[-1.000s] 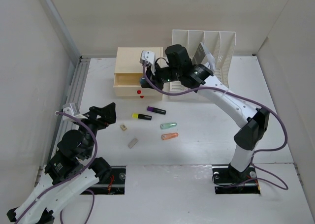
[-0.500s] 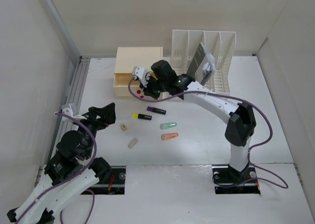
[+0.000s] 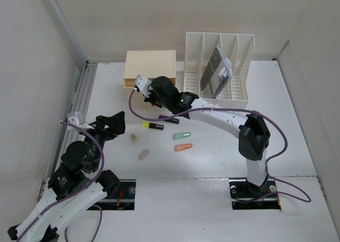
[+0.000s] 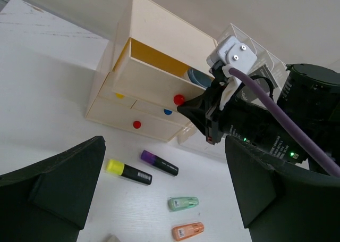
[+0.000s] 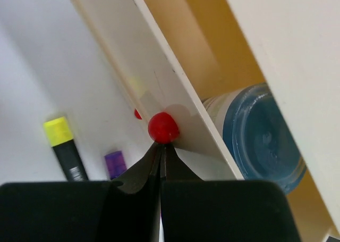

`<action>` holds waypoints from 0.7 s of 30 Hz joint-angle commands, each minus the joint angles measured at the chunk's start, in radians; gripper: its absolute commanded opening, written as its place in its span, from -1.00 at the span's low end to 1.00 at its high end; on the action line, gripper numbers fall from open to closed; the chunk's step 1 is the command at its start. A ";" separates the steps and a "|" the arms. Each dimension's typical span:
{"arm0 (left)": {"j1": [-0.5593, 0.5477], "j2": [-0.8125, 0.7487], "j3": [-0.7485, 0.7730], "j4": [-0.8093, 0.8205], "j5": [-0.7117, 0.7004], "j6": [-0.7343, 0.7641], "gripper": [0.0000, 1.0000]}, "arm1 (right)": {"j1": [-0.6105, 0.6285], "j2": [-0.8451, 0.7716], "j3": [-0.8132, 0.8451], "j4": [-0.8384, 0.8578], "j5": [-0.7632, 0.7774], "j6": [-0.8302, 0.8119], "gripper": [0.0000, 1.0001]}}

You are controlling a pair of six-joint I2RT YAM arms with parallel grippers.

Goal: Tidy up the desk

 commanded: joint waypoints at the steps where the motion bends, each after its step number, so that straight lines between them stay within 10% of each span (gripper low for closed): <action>1: -0.002 -0.008 -0.004 0.043 0.004 -0.008 0.89 | -0.037 0.030 0.048 0.190 0.217 -0.043 -1.00; 21: -0.002 0.030 -0.013 0.032 0.013 -0.060 0.89 | -0.056 0.133 0.145 0.245 0.358 -0.092 -1.00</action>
